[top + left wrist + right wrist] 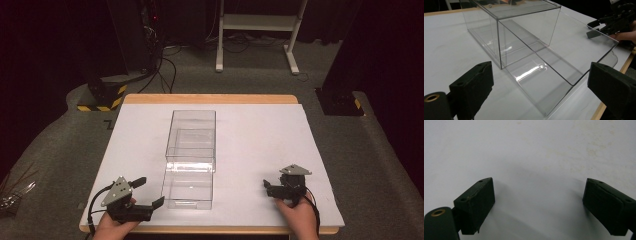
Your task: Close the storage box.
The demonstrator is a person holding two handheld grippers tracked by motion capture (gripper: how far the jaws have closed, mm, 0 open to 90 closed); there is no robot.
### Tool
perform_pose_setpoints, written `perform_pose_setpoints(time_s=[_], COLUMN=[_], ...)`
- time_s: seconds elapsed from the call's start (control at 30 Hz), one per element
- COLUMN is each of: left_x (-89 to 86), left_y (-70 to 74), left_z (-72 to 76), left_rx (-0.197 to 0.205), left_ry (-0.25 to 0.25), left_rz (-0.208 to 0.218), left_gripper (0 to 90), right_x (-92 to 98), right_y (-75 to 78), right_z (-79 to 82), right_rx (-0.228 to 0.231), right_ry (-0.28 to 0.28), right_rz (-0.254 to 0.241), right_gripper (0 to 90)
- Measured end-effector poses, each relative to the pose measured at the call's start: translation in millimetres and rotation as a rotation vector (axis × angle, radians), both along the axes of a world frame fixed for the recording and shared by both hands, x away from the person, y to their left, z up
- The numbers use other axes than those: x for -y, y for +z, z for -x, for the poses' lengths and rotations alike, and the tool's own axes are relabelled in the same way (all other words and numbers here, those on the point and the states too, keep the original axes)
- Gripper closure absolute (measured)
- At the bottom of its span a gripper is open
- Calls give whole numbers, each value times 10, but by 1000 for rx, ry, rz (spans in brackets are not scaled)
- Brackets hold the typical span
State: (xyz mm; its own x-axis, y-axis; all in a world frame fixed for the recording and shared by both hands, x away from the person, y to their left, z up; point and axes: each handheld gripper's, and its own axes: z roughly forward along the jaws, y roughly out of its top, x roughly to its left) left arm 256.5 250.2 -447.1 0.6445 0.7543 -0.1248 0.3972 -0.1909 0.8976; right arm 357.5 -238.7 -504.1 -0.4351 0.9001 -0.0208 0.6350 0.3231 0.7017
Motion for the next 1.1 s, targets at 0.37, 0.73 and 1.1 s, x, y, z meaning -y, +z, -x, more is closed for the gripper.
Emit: perform_pose_setpoints(time_s=[0.37,0.73,1.1], left_x=[48,138,158], left_y=[-100,-206,-253], left_z=[-26,-38,-16], left_rx=[-32,-64,-58], left_ry=[-30,-72,-83], left_rz=[-16,-41,-34], left_gripper=[71,97,249], right_x=[1,0,0], right_y=[0,0,0], right_z=[0,0,1], right_rx=[0,1,1], right_ry=[0,0,0], right_rz=[-1,0,0], right_gripper=[107,108,108])
